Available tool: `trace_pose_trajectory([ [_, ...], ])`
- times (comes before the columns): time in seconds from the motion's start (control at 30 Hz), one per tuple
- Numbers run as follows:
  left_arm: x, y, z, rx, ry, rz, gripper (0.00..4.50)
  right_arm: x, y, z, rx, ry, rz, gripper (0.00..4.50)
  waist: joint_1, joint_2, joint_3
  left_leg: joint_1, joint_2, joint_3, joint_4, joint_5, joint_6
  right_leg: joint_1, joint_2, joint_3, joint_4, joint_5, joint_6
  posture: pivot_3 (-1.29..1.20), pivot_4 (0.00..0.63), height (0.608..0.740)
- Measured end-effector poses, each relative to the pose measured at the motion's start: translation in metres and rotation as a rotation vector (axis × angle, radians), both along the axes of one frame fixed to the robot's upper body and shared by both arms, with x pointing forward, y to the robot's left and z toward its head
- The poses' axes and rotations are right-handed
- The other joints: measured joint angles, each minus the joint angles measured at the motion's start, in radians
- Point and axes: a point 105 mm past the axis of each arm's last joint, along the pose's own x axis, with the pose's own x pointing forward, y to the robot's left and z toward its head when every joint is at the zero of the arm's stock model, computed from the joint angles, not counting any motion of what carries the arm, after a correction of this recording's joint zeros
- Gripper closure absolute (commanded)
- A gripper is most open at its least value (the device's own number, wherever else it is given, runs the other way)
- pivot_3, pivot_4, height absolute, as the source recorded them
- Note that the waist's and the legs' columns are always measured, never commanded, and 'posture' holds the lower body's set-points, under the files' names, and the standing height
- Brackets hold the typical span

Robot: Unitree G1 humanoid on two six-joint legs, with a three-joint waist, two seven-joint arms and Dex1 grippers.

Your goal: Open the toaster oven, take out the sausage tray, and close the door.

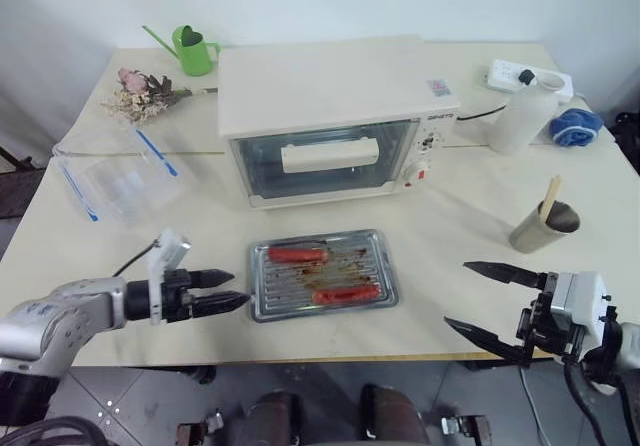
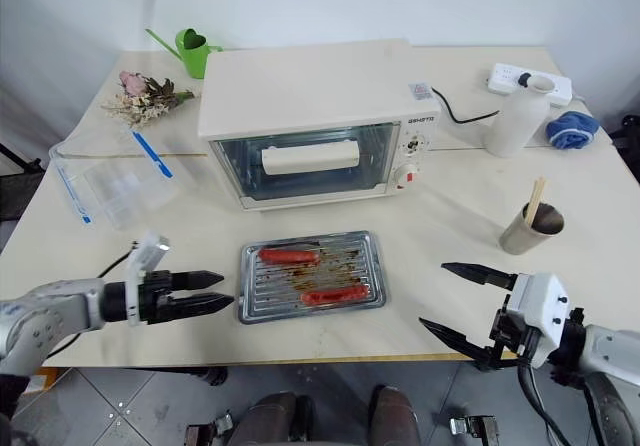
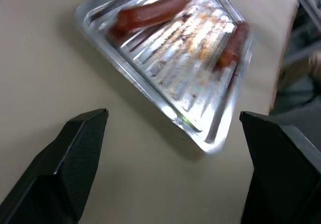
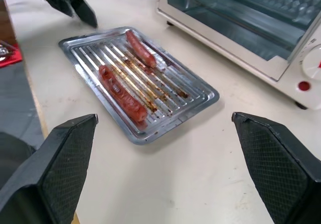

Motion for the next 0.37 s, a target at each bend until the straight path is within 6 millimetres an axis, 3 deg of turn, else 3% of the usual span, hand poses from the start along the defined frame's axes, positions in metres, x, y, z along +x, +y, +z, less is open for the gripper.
trace_pose_trajectory([
  [0.13,-0.013,0.019,0.009,0.115,-0.232,-0.087,0.02,0.004,0.004,0.011,0.013,-0.007,0.057,0.0,0.003,-0.001,0.001,0.0,0.002,0.0,-0.001,-0.001,0.0,0.0,0.0,-0.002,0.001,0.0,-0.001,0.0,0.15,0.74],
  [0.37,-0.019,0.033,0.006,0.175,-0.307,-0.122,0.02,0.013,0.024,0.022,0.029,-0.05,0.159,0.0,0.012,-0.002,0.001,-0.001,0.001,0.0,0.001,-0.001,0.002,0.001,-0.001,-0.003,0.002,0.001,0.001,0.0,0.15,0.74],
])
